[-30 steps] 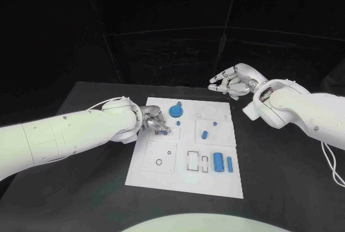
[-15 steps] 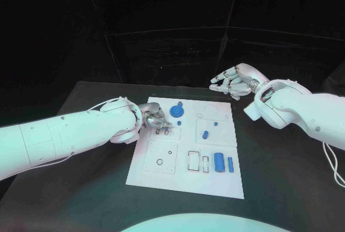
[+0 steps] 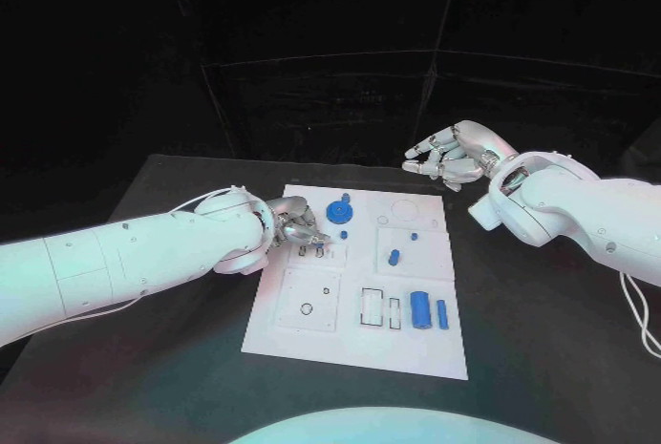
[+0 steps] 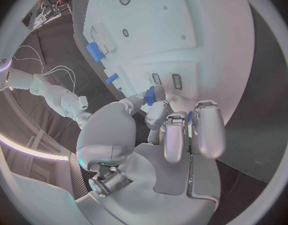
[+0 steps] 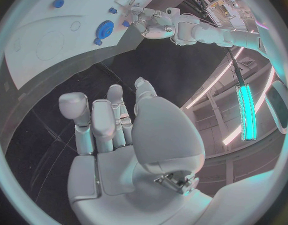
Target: Assemble the parts on the task board
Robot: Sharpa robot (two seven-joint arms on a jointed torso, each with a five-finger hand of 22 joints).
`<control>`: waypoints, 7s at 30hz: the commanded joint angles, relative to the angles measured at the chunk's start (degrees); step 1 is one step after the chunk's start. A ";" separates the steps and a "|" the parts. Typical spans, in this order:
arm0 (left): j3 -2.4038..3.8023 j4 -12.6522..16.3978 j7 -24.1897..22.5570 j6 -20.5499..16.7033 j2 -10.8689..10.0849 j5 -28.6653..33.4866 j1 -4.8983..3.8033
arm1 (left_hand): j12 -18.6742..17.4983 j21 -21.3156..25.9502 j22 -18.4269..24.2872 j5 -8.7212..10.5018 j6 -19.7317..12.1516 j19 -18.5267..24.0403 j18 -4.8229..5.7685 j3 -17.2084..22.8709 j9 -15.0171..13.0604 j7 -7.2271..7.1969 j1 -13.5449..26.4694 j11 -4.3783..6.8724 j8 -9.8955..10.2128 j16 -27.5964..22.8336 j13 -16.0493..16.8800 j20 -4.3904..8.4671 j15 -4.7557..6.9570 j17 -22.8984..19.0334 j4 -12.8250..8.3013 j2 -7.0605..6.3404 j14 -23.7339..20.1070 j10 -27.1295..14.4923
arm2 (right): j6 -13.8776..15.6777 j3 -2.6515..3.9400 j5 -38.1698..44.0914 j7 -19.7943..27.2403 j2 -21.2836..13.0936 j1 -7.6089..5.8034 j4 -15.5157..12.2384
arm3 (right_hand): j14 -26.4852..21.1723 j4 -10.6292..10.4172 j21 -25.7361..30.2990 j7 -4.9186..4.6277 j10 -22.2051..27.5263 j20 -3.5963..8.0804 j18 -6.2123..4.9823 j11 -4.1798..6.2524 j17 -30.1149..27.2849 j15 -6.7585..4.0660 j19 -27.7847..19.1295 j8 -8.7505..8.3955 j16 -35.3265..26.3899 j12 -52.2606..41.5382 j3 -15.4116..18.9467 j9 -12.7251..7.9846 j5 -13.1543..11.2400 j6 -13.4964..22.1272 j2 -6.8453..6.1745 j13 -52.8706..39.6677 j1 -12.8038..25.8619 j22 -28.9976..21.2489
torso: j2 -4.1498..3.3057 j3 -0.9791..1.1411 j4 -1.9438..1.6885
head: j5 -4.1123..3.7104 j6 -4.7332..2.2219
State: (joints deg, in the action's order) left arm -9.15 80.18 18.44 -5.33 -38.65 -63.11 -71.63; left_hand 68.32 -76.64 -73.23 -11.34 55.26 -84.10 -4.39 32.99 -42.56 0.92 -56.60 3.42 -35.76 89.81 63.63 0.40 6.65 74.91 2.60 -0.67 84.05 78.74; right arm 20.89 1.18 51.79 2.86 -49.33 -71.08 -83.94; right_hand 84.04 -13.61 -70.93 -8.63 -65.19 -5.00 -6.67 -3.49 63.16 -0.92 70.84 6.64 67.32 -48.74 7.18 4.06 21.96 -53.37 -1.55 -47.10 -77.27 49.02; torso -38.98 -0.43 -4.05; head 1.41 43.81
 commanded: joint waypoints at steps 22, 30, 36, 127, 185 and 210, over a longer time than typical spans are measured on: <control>0.02 -1.19 0.09 5.25 0.95 -1.59 0.04 | -0.01 0.28 -0.14 0.06 0.03 -1.13 0.64 2.96 -0.39 -0.34 2.33 -0.10 -0.57 0.19 0.13 -0.06 -0.07 15.09 -5.37 -2.11 5.95 -0.18 | -0.58 0.04 0.13 0.37 0.20 -0.10 0.05 | 0.61 -0.05 0.24 0.12 0.52 -0.02 -0.92 0.06 -0.01 -0.18 -0.02 0.36 -0.37 0.36 0.30 -0.06 0.30 0.11 0.31 0.08 -0.03 -0.11 | -0.03 -0.02 0.02 | 0.03 0.10; 0.02 -1.42 0.15 5.84 0.95 -1.59 0.03 | -0.07 0.39 -0.06 0.09 0.02 -1.10 0.62 2.03 -0.40 -0.39 2.59 -0.07 -0.56 0.19 0.06 -0.04 -0.04 15.09 -5.20 -2.47 5.95 -0.24 | -0.54 0.04 0.13 0.36 0.17 -0.10 0.05 | 0.61 -0.05 0.24 0.12 0.52 -0.02 -0.92 0.06 -0.01 -0.18 -0.02 0.36 -0.37 0.36 0.30 -0.06 0.30 0.11 0.31 0.08 -0.03 -0.11 | -0.02 -0.03 -0.02 | -0.11 0.18; 0.02 -1.48 0.23 6.58 0.96 -1.77 0.03 | -0.11 0.47 -0.07 0.14 0.15 -1.10 0.62 -0.22 -0.35 -0.46 3.06 -0.02 -0.50 0.19 0.01 -0.01 0.00 15.09 -5.08 -3.85 5.95 -0.35 | -0.46 0.04 0.13 0.45 0.21 -0.10 0.06 | 0.61 -0.05 0.24 0.12 0.52 -0.02 -0.92 0.06 -0.01 -0.18 -0.02 0.36 -0.37 0.36 0.30 -0.06 0.30 0.11 0.31 0.08 -0.03 -0.11 | -0.04 -0.03 0.03 | -0.14 0.25; 0.11 -2.00 0.20 3.77 0.69 -0.47 -0.04 | -0.01 1.45 -0.25 -0.55 0.57 -1.24 0.53 -20.62 0.73 -0.21 4.06 -0.28 1.06 0.19 -0.49 -0.17 -0.20 15.09 7.31 4.10 5.95 -1.03 | -0.79 0.03 0.13 0.40 0.66 -0.10 0.37 | 0.65 -0.35 0.35 0.13 0.46 -0.02 -0.92 0.06 0.02 -0.18 0.01 0.46 -0.45 0.23 0.53 -0.05 0.45 0.07 0.61 0.13 0.14 -0.20 | -0.01 -0.04 -0.02 | -0.62 0.44; 0.11 -1.12 -0.17 2.46 0.02 5.18 -0.05 | -1.48 2.57 -0.10 -0.75 -1.20 -1.07 0.35 -7.94 1.43 0.16 -7.23 -0.38 2.32 0.19 -2.23 -0.06 -0.24 15.09 -1.96 2.00 5.95 -2.39 | -1.13 0.03 0.13 0.23 0.87 -0.09 0.68 | 0.69 -0.46 0.42 0.16 0.45 -0.01 -0.93 0.09 0.07 -0.20 0.03 0.54 -0.47 0.19 0.49 -0.04 0.69 0.01 1.00 0.21 0.04 -0.26 | -0.04 -0.04 -0.04 | -0.59 0.81; 0.03 5.11 -3.37 -13.09 -4.24 7.78 0.84 | -1.30 2.10 -0.96 -0.37 -1.02 -1.31 0.51 5.03 0.35 0.28 -3.03 -0.57 0.80 0.19 -2.29 -0.38 -0.43 15.09 -3.97 -1.18 5.95 -1.70 | -1.37 0.02 0.13 0.23 0.89 -0.09 1.13 | 0.70 -0.47 0.40 0.16 0.43 0.00 -0.92 0.09 0.09 -0.20 0.07 0.56 -0.47 0.13 0.50 -0.04 0.77 0.00 1.08 0.19 -0.02 -0.21 | 0.11 0.03 -0.16 | -0.31 1.01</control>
State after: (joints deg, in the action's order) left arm -9.12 84.78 16.85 -12.87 -42.75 -54.02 -70.93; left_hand 66.97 -74.34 -74.14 -11.92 54.03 -84.09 -4.39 29.82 -42.16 1.52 -60.07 2.84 -34.62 89.81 61.42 0.38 6.64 74.90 6.43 -1.69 84.05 76.67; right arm 19.87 1.16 51.80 2.85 -48.42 -71.07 -82.80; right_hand 84.04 -13.97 -70.69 -8.63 -64.99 -5.00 -6.67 -3.28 63.21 -0.92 70.84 6.87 67.04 -48.74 7.54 4.06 22.50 -53.37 -1.10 -46.94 -77.29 48.82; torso -38.92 -0.42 -4.17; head 1.04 44.82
